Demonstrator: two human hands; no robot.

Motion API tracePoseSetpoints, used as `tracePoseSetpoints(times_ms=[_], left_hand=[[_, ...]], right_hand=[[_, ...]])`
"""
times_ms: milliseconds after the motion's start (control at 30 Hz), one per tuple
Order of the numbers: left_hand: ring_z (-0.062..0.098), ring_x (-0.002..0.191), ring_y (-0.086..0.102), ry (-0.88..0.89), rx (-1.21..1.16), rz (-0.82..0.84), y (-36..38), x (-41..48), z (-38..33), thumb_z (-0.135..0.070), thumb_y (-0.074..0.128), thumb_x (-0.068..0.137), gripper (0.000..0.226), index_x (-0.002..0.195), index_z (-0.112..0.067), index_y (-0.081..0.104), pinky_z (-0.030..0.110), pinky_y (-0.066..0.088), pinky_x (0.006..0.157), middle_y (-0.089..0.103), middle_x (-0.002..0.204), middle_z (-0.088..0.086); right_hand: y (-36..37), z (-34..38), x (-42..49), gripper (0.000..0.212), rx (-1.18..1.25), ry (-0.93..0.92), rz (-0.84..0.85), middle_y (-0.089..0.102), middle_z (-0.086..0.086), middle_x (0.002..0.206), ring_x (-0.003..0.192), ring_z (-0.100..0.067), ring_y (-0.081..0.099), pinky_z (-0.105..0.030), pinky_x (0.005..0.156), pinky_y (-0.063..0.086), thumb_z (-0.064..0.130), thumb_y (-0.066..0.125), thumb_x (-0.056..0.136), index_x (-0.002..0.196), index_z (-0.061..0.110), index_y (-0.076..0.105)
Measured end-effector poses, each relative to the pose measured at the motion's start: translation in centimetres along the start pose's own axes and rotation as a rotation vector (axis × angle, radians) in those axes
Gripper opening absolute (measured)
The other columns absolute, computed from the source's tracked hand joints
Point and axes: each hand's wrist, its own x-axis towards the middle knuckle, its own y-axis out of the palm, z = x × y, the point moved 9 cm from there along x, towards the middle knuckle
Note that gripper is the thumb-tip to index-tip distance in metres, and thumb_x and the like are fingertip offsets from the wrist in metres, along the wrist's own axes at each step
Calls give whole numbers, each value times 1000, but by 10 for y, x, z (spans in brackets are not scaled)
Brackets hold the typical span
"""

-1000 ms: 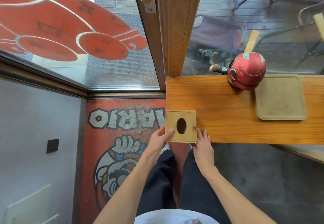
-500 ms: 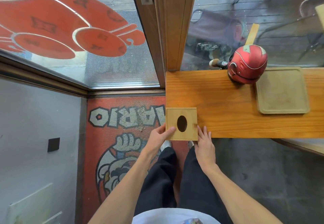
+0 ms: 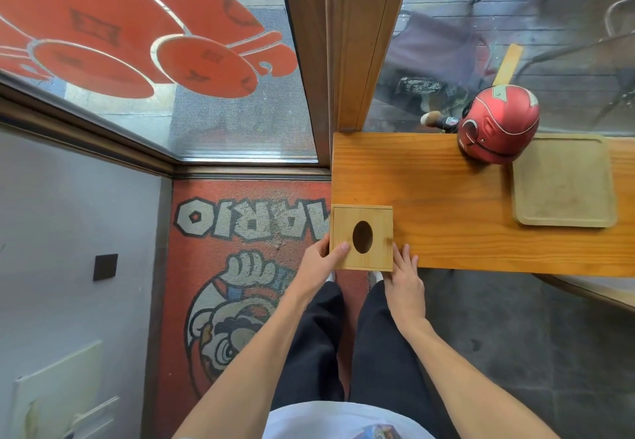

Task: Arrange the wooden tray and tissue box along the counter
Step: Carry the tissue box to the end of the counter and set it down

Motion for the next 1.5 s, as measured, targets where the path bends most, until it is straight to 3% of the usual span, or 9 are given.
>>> tracePoseSetpoints(times_ms=[167,433,700,867,1033,1133,1300,1400,1500], left_hand=[[9,115,68,-22,-23,47,3,0,3,-38,64,94,51,141,-20,54,16,55,87,69,130,-2],[20,120,66,-47,-38,49,6,2,4,-41,68,88,63,143,-14,51,37,54,104,68,132,5],[9,116,67,-37,48,80,3,-2,-1,-39,63,95,52,141,-18,53,12,55,81,67,132,-2],[16,136,51,-10,271,96,0,5,-9,-59,63,87,87,156,-37,16,47,41,115,47,153,-6],[21,152,24,194,595,-4,0,5,-38,-55,55,90,93,157,-35,-8,54,27,122,15,168,-2],[28,153,19,189,697,-45,-4,7,-36,-67,47,85,97,153,-40,-17,62,26,119,8,169,0],[26,154,16,205,743,-61,-5,1,-40,-63,48,91,94,157,-31,-11,55,23,123,8,169,1],[16,155,14,258,677,-54,-1,-9,-45,-49,52,97,85,159,-25,0,42,18,125,10,169,-2],[7,146,32,125,432,-24,1,-22,-39,-46,53,98,72,158,-28,16,38,25,123,30,160,-14]], right_hand=[[2,-2,2,61,13,51,130,40,-7,158,150,-37,24,-54,118,26,13,63,94,150,14,40],[0,-2,5,65,-11,77,232,36,-5,160,151,-34,22,-52,118,28,27,62,96,153,17,33],[-5,2,3,68,60,96,240,35,-7,161,152,-33,18,-52,121,25,36,59,96,154,17,31],[-16,7,-3,101,227,186,297,35,2,161,140,-30,43,-56,109,42,73,58,79,153,46,-6],[-29,23,-7,106,117,136,234,27,2,164,140,-31,43,-58,107,43,79,46,77,148,48,-26],[-28,23,-8,106,99,131,235,28,-1,164,140,-30,43,-58,107,44,87,34,70,146,48,-30],[-28,22,-9,99,196,197,302,35,1,161,137,-30,46,-54,110,42,77,47,82,151,46,-18],[-26,17,-10,87,458,302,308,34,7,161,142,-26,40,-52,117,34,81,42,82,153,49,3],[-25,13,-11,90,808,473,260,33,9,161,149,-19,31,-51,121,29,85,42,78,154,39,27]])
